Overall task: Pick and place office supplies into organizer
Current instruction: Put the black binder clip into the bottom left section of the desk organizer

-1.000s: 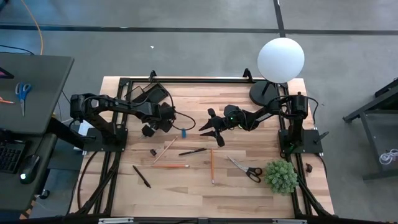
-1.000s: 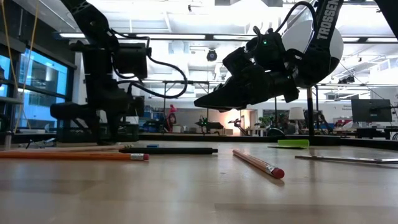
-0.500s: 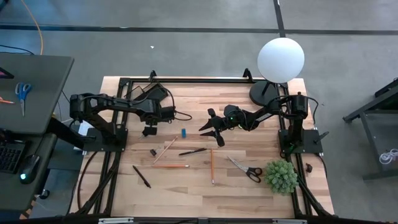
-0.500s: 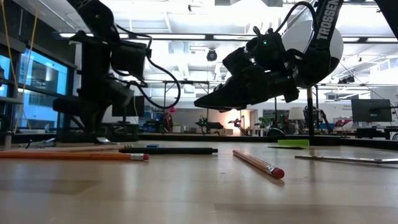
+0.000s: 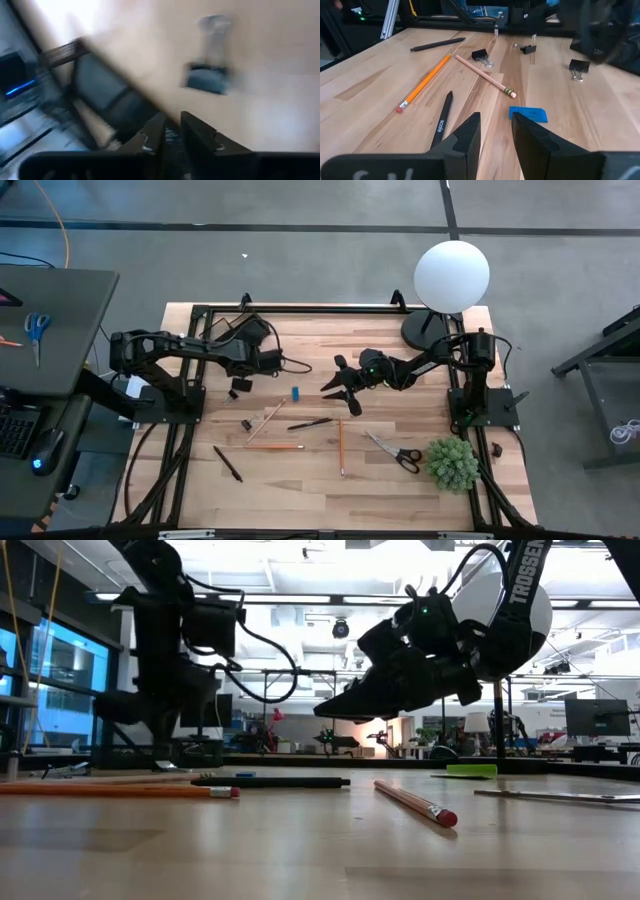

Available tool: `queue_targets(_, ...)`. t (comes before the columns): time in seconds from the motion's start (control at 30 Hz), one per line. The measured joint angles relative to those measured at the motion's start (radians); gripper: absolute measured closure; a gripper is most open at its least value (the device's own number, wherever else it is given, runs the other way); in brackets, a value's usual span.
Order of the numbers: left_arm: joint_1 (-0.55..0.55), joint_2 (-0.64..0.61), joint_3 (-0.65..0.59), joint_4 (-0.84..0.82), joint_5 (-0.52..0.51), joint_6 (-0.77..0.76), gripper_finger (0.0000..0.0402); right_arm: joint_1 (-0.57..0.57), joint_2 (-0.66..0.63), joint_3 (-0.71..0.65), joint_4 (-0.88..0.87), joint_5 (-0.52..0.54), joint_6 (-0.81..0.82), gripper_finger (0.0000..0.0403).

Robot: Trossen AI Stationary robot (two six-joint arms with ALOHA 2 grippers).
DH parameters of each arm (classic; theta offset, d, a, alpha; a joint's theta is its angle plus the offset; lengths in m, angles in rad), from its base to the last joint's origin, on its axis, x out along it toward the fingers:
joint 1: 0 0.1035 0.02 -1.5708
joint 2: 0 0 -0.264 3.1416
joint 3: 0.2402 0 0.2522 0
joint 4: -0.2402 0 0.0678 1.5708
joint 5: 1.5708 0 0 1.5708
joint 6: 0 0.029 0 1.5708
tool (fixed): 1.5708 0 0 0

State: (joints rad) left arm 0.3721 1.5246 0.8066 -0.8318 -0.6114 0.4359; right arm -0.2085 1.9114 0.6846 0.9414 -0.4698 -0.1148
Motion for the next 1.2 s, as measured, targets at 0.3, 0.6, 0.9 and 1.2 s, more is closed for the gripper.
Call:
queue_targets(0.3,0.1,0.0,0.0,0.05,0.36,-0.03,0.0286,0.0,0.0,0.0,-0.002,0.0,-0.008,0.0301)
queue_targets(0.6,0.185,0.0,0.0,0.069,0.355,0.044,0.0155,0.0,0.0,0.0,-0.003,0.0,-0.017,0.0301)
queue_targets(0.9,0.185,0.061,0.0,0.078,0.423,0.037,0.0077,-0.001,0.0,0.0,-0.003,0.0,-0.024,0.0301)
queue_targets(1.2,0.184,0.113,0.005,0.076,0.425,0.048,0.0117,-0.001,0.0,0.0,-0.003,0.0,-0.025,0.0301)
